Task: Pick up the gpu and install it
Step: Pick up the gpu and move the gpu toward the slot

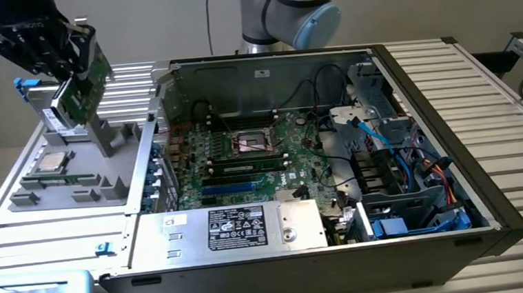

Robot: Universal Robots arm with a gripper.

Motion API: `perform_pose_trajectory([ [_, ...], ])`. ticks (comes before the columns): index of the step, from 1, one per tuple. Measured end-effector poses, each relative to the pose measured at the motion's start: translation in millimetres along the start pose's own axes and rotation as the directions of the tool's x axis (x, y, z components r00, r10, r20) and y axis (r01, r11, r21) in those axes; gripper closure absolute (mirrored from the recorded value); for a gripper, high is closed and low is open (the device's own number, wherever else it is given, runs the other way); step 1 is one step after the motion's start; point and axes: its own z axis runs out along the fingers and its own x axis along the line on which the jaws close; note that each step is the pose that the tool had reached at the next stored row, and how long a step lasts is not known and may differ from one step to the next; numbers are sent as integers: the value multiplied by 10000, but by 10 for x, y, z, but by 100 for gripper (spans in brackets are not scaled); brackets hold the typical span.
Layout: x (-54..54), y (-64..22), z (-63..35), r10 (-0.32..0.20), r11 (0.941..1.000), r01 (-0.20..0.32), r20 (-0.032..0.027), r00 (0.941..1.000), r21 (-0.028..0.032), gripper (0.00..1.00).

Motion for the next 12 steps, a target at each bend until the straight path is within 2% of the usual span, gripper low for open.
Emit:
perform_pose_trajectory([
  [2, -30, 11, -74, 3, 10000, -3, -27, 10000, 2, 72],
  [4, -66, 19, -121, 8, 10000, -8, -81, 10000, 9, 72],
  [9, -163, 35, -175, 34, 10000, -33, -340, 9994, 37, 72],
  [12, -237, 44, -190, 45, 10000, -43, -451, 9990, 43, 72],
])
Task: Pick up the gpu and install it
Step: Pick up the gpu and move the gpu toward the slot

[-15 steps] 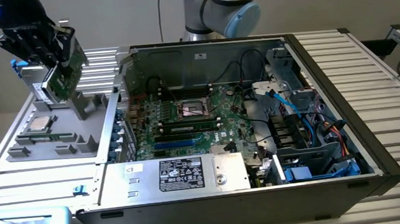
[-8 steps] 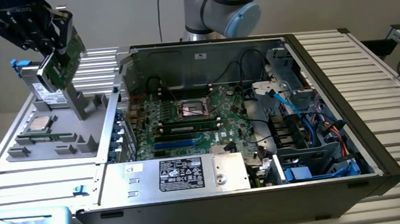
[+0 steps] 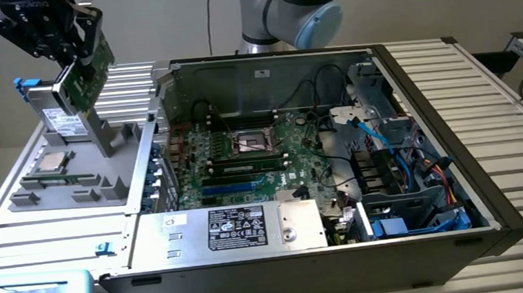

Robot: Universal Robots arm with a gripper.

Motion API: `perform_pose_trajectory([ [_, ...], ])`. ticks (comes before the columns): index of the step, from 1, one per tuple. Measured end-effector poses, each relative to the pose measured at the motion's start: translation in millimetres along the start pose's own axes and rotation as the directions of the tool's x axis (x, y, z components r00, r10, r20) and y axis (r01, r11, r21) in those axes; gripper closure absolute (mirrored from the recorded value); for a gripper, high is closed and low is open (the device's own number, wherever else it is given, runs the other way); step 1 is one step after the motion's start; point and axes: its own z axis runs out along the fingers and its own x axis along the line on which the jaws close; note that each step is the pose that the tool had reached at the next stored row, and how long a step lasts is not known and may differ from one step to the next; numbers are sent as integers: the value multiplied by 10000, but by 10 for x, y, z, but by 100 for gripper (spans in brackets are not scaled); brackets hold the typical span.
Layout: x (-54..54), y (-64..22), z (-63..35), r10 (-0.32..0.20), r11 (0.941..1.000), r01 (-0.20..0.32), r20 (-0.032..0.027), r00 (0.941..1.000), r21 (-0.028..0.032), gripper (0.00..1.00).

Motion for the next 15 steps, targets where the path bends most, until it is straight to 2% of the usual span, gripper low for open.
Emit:
perform_pose_trajectory([
  [8, -341, 42, -131, 10, 10000, -10, -93, 10000, 10, 72],
  [11, -468, 55, -177, 15, 10000, -14, -147, 9999, 17, 72],
  [15, -617, 69, -187, 21, 10000, -21, -214, 9998, 24, 72],
])
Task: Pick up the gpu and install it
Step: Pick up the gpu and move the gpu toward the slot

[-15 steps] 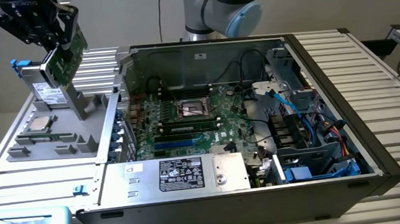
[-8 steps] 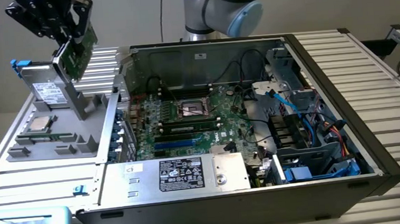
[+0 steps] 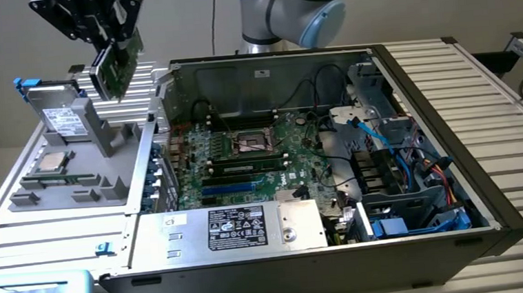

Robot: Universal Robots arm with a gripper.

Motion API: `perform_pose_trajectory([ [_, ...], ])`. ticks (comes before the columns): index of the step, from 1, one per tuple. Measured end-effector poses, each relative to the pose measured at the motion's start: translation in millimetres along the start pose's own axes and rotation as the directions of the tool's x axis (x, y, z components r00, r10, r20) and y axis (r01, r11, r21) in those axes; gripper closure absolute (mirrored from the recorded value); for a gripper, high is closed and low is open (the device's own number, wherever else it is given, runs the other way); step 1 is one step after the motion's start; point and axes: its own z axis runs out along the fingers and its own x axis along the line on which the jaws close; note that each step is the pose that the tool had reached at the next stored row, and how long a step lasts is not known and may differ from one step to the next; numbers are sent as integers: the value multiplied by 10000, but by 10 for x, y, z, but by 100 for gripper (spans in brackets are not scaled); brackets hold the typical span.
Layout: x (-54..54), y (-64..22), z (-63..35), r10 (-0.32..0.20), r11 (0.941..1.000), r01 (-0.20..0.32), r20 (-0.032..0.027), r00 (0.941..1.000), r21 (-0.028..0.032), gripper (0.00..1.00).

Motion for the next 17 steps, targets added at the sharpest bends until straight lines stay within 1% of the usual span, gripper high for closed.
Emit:
perform_pose_trajectory([
  [6, -202, 22, 0, 4, 10000, -4, -39, 10000, 5, 72],
  [10, -341, 37, 1, 8, 10000, -8, -75, 10000, 9, 72],
  [12, -406, 43, 9, 7, 10000, -7, -77, 10000, 8, 72],
  [14, -455, 47, 21, 8, 10000, -8, -77, 10000, 8, 72],
  [17, -485, 48, 47, 8, 10000, -8, -78, 10000, 10, 72],
])
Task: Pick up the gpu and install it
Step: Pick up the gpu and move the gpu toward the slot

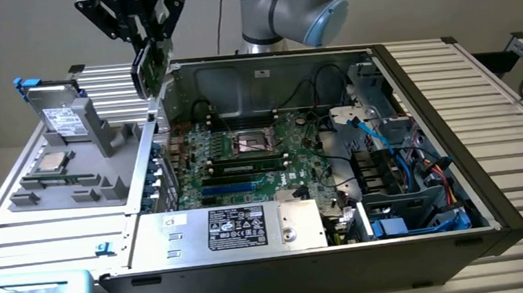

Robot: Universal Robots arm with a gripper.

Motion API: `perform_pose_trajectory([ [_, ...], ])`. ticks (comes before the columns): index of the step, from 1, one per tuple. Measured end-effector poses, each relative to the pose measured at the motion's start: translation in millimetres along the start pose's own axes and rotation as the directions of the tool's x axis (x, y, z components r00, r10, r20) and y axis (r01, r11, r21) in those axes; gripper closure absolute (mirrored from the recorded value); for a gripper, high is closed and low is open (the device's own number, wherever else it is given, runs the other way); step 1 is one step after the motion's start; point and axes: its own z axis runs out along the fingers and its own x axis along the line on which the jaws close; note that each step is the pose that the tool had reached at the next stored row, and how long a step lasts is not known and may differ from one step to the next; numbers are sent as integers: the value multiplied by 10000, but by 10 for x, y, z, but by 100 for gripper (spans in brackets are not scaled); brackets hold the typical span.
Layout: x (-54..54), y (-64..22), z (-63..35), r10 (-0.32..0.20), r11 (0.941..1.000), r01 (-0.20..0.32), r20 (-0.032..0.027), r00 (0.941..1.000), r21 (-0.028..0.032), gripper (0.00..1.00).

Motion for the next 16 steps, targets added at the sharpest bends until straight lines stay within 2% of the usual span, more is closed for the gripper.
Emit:
perform_pose_trajectory([
  [5, -104, 10, 13, 0, 10000, 0, -3, 10000, 0, 72],
  [11, -356, 37, 14, 7, 10000, -7, -71, 10000, 9, 72],
  [13, -446, 45, 14, 6, 10000, -6, -76, 10000, 8, 72],
  [16, -510, 35, 11, -6, 10000, 6, -78, 10000, 7, 72],
])
